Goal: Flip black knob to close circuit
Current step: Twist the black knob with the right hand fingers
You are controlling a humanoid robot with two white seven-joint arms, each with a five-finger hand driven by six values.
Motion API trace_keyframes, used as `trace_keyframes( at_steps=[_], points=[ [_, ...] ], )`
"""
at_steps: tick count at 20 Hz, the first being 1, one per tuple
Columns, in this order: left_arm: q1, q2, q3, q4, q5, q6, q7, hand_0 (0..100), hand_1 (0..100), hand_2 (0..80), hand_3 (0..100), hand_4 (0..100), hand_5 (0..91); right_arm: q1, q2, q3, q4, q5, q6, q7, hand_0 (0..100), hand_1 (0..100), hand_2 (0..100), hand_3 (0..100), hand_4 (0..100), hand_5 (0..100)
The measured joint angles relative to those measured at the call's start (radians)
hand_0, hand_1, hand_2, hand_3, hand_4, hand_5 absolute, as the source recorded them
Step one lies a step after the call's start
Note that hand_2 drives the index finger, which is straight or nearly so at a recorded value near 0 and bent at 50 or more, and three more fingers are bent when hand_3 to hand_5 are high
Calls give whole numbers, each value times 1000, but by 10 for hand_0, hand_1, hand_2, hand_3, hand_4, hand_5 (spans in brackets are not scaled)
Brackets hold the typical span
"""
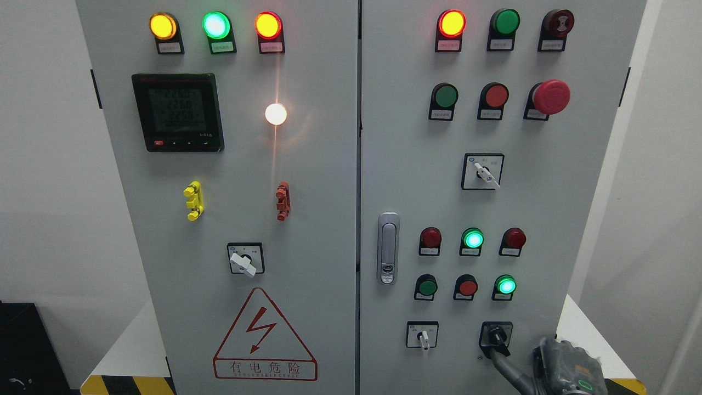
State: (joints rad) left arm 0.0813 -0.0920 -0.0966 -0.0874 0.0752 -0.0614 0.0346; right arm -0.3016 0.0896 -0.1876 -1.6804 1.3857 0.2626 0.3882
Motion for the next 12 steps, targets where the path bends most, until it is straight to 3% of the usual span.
trace_keyframes(
  at_steps=[12],
  points=[
    [0,0,0,0,0,0,0,120,556,0,0,0,0,-6,0,-14,-10,-4,2,0,0,29,917,1000,950,948]
  ],
)
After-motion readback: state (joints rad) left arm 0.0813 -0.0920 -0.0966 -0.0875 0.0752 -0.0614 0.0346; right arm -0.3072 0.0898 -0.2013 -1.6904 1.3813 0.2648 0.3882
